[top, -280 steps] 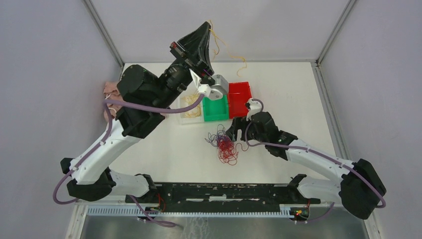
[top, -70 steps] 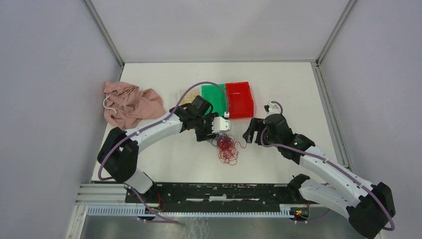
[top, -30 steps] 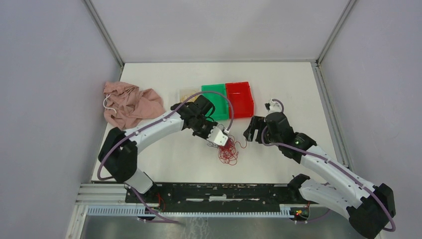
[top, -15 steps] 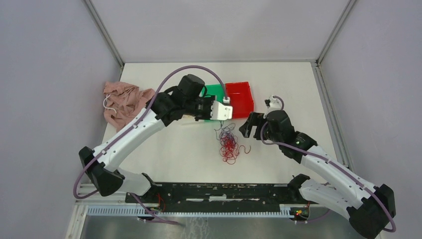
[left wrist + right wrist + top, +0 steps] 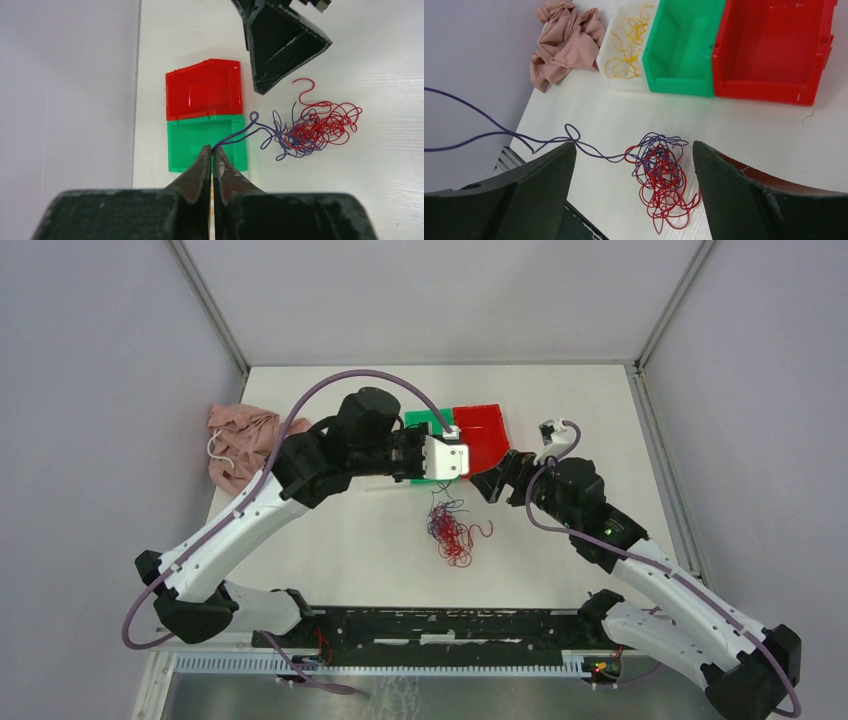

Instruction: Untangle the cables

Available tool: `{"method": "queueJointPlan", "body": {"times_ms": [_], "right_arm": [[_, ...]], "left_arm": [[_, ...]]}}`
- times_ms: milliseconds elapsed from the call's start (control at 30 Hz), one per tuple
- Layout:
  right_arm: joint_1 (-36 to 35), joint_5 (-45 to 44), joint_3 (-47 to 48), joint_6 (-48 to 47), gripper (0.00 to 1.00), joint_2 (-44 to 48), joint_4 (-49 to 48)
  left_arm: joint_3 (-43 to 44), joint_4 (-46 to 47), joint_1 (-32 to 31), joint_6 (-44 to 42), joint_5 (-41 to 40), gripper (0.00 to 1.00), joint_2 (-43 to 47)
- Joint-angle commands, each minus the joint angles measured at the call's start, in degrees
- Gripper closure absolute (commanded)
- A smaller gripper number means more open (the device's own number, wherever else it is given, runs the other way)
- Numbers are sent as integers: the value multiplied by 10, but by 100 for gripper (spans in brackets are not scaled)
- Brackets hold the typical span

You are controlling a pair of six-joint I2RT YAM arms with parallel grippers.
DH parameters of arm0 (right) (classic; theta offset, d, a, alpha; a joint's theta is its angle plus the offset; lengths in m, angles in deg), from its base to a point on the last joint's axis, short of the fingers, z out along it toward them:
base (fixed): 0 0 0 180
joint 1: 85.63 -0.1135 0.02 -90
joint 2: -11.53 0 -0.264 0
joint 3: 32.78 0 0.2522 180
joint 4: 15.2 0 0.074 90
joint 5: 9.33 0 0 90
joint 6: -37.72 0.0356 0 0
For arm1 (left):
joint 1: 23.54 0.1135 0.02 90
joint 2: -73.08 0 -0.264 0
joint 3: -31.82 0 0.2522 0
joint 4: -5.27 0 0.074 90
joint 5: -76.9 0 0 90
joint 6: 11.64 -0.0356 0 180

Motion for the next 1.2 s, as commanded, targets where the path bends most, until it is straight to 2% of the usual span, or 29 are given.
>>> {"method": "queueJointPlan", "body": {"times_ms": [0,533,800,1167], "right_arm": [[0,13,44,-7,7,-18,-57],[-3,100,30,13,9,-60,-120],[-2,87,-14,10,9,-3,-99],[-4,133,-28,-6,9,-5,-117]], "left_arm": [[39,22,-20,26,-17,97,4],[92,20,-41,-54,-41,97,-10],[102,24,-52,-84,-59,97,-11],[93,23,-78,-91,-92,97,-13]]}}
